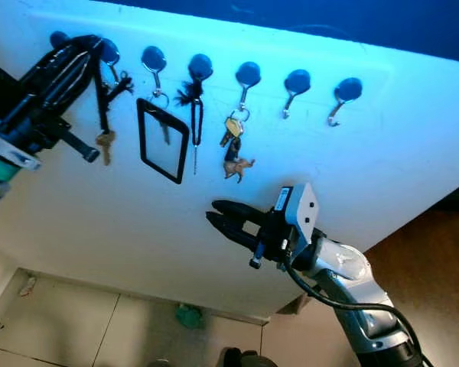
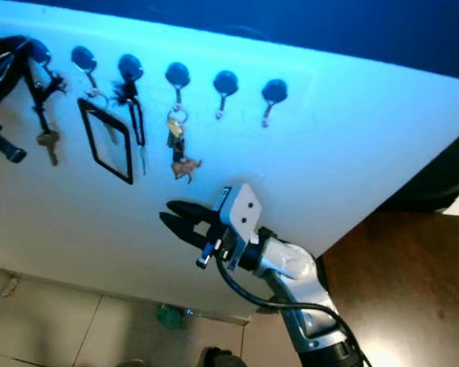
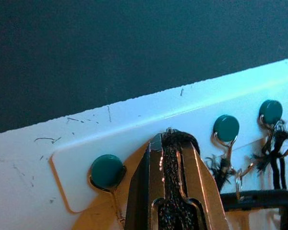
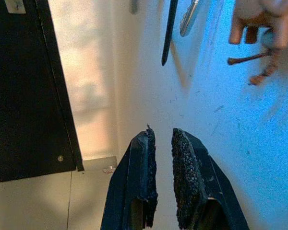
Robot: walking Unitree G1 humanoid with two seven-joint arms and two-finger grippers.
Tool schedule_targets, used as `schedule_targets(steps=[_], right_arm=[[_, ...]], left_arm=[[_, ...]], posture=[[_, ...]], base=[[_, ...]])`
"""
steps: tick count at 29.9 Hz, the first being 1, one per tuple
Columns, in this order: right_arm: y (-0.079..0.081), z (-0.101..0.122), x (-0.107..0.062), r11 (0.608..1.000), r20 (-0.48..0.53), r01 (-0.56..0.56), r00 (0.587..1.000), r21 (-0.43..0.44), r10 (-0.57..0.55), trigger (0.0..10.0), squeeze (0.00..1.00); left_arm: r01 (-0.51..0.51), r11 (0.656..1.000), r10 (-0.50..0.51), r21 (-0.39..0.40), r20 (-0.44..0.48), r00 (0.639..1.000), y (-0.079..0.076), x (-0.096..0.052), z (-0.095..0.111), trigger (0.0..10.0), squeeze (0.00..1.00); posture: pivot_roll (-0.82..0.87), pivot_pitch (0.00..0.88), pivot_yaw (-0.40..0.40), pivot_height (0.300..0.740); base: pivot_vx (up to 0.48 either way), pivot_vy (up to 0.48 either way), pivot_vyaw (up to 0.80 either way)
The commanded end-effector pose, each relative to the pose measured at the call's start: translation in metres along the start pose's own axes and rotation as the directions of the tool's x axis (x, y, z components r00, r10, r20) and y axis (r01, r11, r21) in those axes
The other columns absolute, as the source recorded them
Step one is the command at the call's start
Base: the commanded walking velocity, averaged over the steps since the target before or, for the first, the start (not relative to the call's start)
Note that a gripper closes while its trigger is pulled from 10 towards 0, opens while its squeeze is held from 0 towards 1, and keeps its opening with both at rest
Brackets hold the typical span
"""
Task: Hang keys on a hook
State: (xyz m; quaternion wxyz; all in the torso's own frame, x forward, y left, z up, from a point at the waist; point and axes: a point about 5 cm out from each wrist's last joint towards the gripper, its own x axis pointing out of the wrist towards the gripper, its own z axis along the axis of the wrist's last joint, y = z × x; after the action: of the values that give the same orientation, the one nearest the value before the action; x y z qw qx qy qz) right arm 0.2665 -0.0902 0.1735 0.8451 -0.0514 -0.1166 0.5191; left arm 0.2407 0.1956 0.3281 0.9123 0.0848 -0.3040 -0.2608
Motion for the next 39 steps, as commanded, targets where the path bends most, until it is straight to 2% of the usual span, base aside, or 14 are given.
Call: schedule_targets(steps=[1, 6, 11, 15, 17, 19, 20, 24, 25, 26, 30, 33, 39], right_arm=[[0.001, -0.001, -0.001, 1.0, -0.004, 0.003, 1.0, 0.008, -0.003, 10.0, 0.0], [0.001, -0.001, -0.001, 1.0, -0.003, 0.004, 1.0, 0.009, -0.004, 10.0, 0.0], [0.002, -0.001, -0.001, 1.0, -0.003, 0.005, 1.0, 0.01, -0.005, 10.0, 0.0], [0.002, -0.002, -0.001, 1.0, -0.003, 0.003, 1.0, 0.013, -0.003, 10.0, 0.0], [0.002, -0.002, -0.001, 1.0, -0.003, 0.003, 1.0, 0.013, -0.003, 10.0, 0.0], [0.002, -0.002, -0.001, 1.0, -0.002, 0.003, 1.0, 0.014, -0.003, 10.0, 0.0], [0.002, -0.002, -0.001, 1.0, -0.002, 0.003, 1.0, 0.014, -0.003, 10.0, 0.0], [0.003, -0.002, -0.001, 1.0, -0.003, 0.005, 1.0, 0.015, -0.005, 10.0, 0.0], [0.003, -0.002, -0.001, 1.0, -0.003, 0.005, 1.0, 0.015, -0.005, 10.0, 0.0], [0.003, -0.002, -0.001, 1.0, -0.003, 0.005, 1.0, 0.017, -0.005, 10.0, 0.0], [0.003, -0.002, -0.001, 1.0, -0.003, 0.005, 1.0, 0.017, -0.004, 10.0, 0.0], [0.003, -0.002, -0.001, 1.0, -0.003, 0.001, 1.0, 0.018, -0.001, 10.0, 0.0], [0.003, -0.002, -0.001, 1.0, -0.004, 0.0, 1.0, 0.018, 0.0, 10.0, 0.0]], left_arm=[[0.126, 0.989, -0.13, -0.079, -0.045, 0.991, -0.026, 0.005, -0.012, 10.0, 0.0], [0.135, 0.986, -0.14, -0.096, -0.046, 0.989, -0.032, 0.005, -0.013, 10.0, 0.0], [0.129, 0.989, -0.134, -0.074, -0.068, 0.989, -0.03, 0.002, -0.014, 10.0, 0.0], [0.139, 0.99, -0.136, 0.025, -0.115, 0.984, -0.02, 0.0, -0.008, 10.0, 0.0], [0.139, 0.99, -0.136, 0.025, -0.115, 0.984, -0.02, 0.0, -0.008, 10.0, 0.0], [0.161, 0.983, -0.144, 0.093, -0.163, 0.976, -0.013, -0.001, -0.006, 10.0, 0.0], [0.161, 0.983, -0.144, 0.093, -0.163, 0.976, -0.013, -0.001, -0.006, 10.0, 0.0], [0.199, 0.956, -0.133, 0.218, -0.282, 0.95, 0.002, -0.01, -0.004, 10.0, 0.0], [0.199, 0.956, -0.133, 0.218, -0.282, 0.95, 0.002, -0.01, -0.004, 10.0, 0.0], [0.232, 0.937, -0.131, 0.261, -0.352, 0.927, 0.004, -0.017, -0.007, 10.0, 0.0], [0.243, 0.93, -0.126, 0.274, -0.384, 0.915, 0.006, -0.021, -0.01, 10.0, 0.0], [0.211, 0.932, -0.081, 0.293, -0.4, 0.913, 0.011, -0.024, -0.01, 10.0, 0.0], [0.204, 0.929, -0.069, 0.309, -0.396, 0.915, 0.014, -0.024, -0.009, 10.0, 0.0]], posture=[[0.08, 0.081, 0.029, 0.74], [0.08, 0.083, 0.031, 0.74], [0.09, 0.087, 0.033, 0.74], [0.09, 0.09, 0.031, 0.74], [0.09, 0.09, 0.031, 0.74], [0.09, 0.092, 0.034, 0.74], [0.09, 0.092, 0.034, 0.74], [0.09, 0.097, 0.036, 0.74], [0.09, 0.097, 0.036, 0.74], [0.1, 0.099, 0.035, 0.74], [0.1, 0.099, 0.035, 0.74], [0.1, 0.101, 0.031, 0.74], [0.1, 0.101, 0.031, 0.74]], base=[[0.0, 0.0, 0.0], [0.0, 0.0, 0.0], [0.0, 0.0, 0.0], [0.0, 0.0, 0.0], [0.0, 0.0, 0.0], [0.0, 0.0, 0.0], [0.0, 0.0, 0.0], [0.0, 0.0, 0.0], [0.0, 0.0, 0.0], [0.0, 0.0, 0.0], [0.0, 0.0, 0.0], [0.0, 0.0, 0.0], [0.0, 0.0, 0.0]])
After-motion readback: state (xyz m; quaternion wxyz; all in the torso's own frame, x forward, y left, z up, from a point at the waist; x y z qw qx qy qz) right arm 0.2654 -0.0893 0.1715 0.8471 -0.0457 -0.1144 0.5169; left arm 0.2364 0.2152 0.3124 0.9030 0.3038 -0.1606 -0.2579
